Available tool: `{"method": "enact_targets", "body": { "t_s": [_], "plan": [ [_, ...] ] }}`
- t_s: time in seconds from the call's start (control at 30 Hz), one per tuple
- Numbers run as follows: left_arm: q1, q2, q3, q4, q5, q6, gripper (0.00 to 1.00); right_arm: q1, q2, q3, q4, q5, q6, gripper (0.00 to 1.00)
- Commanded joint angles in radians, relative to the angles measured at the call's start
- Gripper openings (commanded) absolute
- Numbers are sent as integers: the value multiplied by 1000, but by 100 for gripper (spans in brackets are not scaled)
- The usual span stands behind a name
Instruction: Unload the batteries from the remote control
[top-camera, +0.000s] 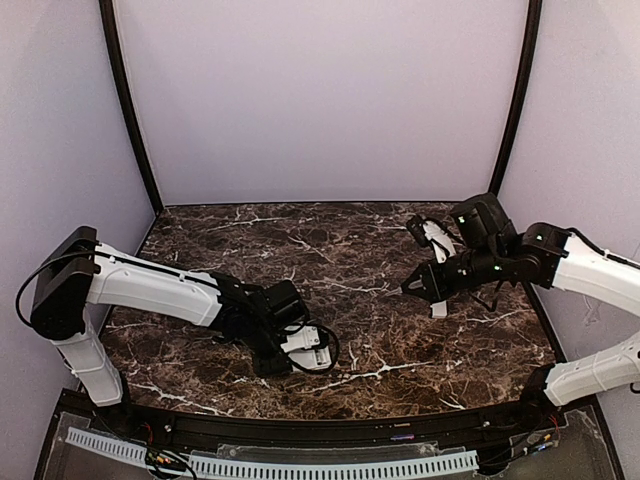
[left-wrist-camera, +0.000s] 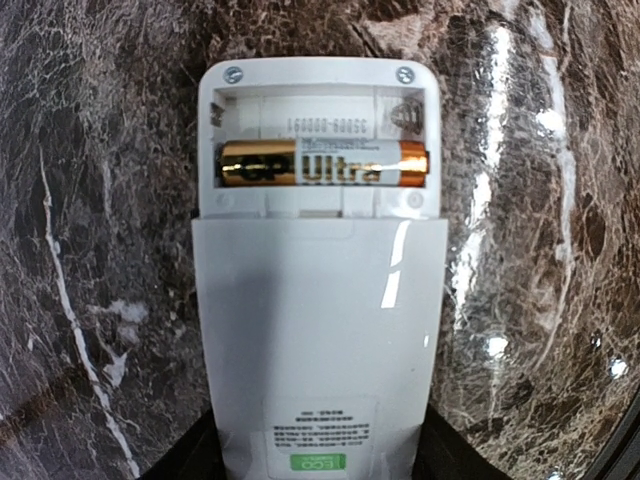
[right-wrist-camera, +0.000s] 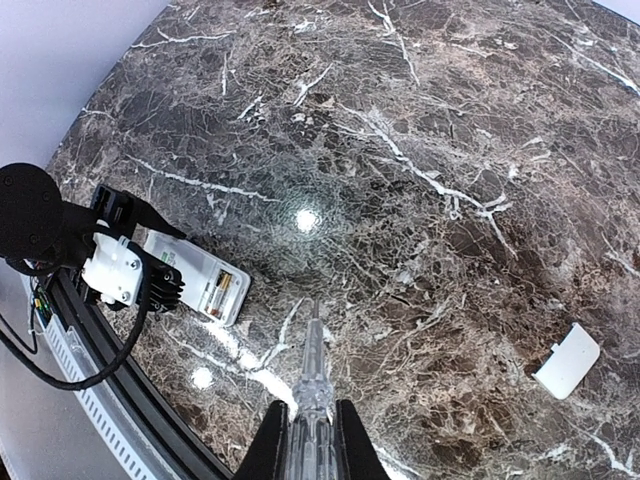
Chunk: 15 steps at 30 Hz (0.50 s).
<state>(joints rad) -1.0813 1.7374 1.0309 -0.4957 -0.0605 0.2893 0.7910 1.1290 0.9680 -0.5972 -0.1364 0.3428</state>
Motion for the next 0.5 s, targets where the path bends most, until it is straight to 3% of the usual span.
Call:
{"method": "enact_targets", "body": {
  "t_s": [0.0,0.3,0.47],
  "plan": [
    [-5,-3,9,1,0,18,66,-4,4,1,42,20,7,0],
    [-4,-42,15,18,-43,41,96,-6,4,3,48,13,24,0],
    [-3,-132,11,65,-58,50,99,-5,-15,1,62,-2,38,0]
  ]
}}
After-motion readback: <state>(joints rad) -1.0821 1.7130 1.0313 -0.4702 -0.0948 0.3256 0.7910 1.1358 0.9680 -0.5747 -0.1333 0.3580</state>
